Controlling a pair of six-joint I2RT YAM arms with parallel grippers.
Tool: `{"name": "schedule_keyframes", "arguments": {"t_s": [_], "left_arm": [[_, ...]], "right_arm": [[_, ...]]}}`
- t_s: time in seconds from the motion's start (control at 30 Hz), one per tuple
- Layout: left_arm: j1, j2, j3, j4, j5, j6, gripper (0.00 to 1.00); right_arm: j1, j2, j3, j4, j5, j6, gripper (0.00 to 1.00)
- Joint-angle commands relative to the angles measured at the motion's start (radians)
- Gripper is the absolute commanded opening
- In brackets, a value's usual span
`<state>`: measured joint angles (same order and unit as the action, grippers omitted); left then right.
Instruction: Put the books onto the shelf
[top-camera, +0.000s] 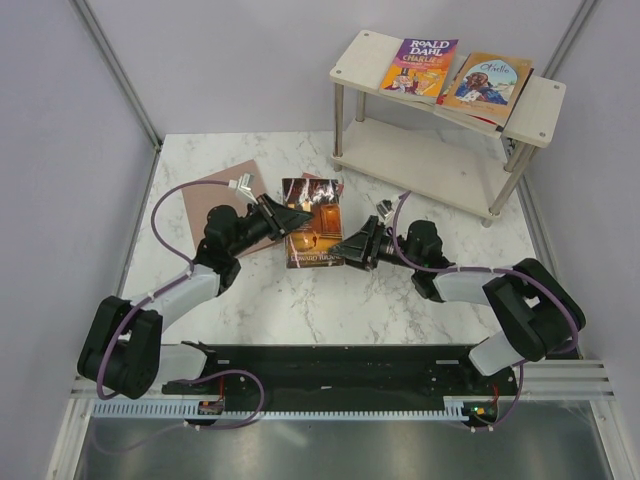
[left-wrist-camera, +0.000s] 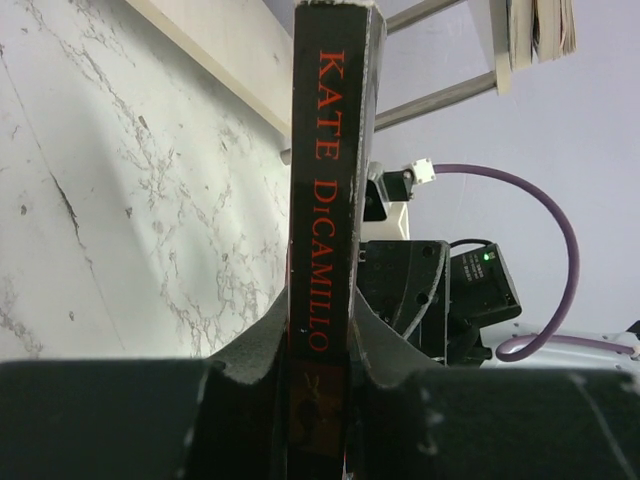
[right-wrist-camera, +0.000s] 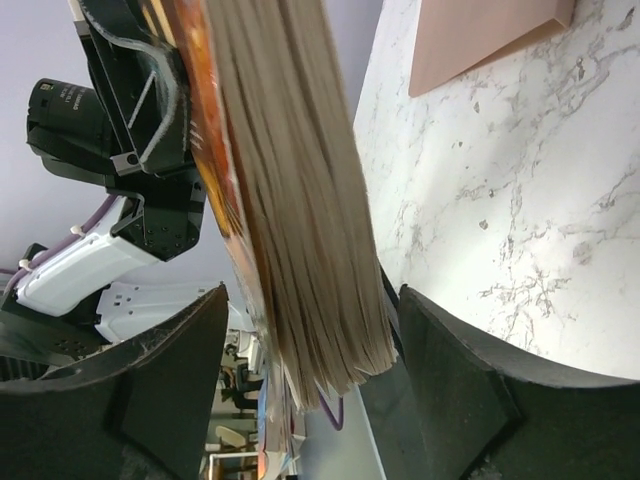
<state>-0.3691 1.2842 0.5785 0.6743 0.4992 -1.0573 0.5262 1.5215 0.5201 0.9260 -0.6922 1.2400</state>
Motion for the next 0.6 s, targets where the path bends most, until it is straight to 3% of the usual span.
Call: {"name": "schedule_keyframes", "arguments": {"t_s": [0.0,0.1,0.23,0.27,0.37,0.43,0.47,0.57], "left_arm": [[-0.002,0.004,0.041,0.102,-0.008,-0.029,0.02],[-0.005,0.013,0.040,0.103,-0.017,-0.029,0.02],[-0.011,0.046,0.053,0.123,-0.014,-0.035,0.02],[-0.014,0.064,0.060,0.128,-0.011,-0.035,0.02],[-0.021,0.104,0.076,0.137,0.004,-0.040,0.02],[-0.024,0.125,0.081,0.148,0.018,-0.049,0.02],[-0.024,0.132,0.081,0.151,0.022,-0.050,0.04],[-0.024,0.155,0.075,0.137,0.027,-0.043,0.34]], "right_arm": [[0.006,-0.017,-0.026,0.083,0.016,0.016,0.65],[0.008,-0.011,-0.022,0.125,-0.001,0.032,0.40],[0.012,0.003,-0.012,0.166,-0.020,0.046,0.24],[0.012,0.003,-0.011,0.169,-0.023,0.044,0.13],[0.012,0.005,-0.015,0.209,-0.036,0.049,0.01],[0.012,-0.003,-0.025,0.238,-0.036,0.053,0.00],[0.012,-0.007,-0.026,0.234,-0.027,0.047,0.00],[0.011,-0.035,-0.043,0.180,0.006,0.010,0.00]]}}
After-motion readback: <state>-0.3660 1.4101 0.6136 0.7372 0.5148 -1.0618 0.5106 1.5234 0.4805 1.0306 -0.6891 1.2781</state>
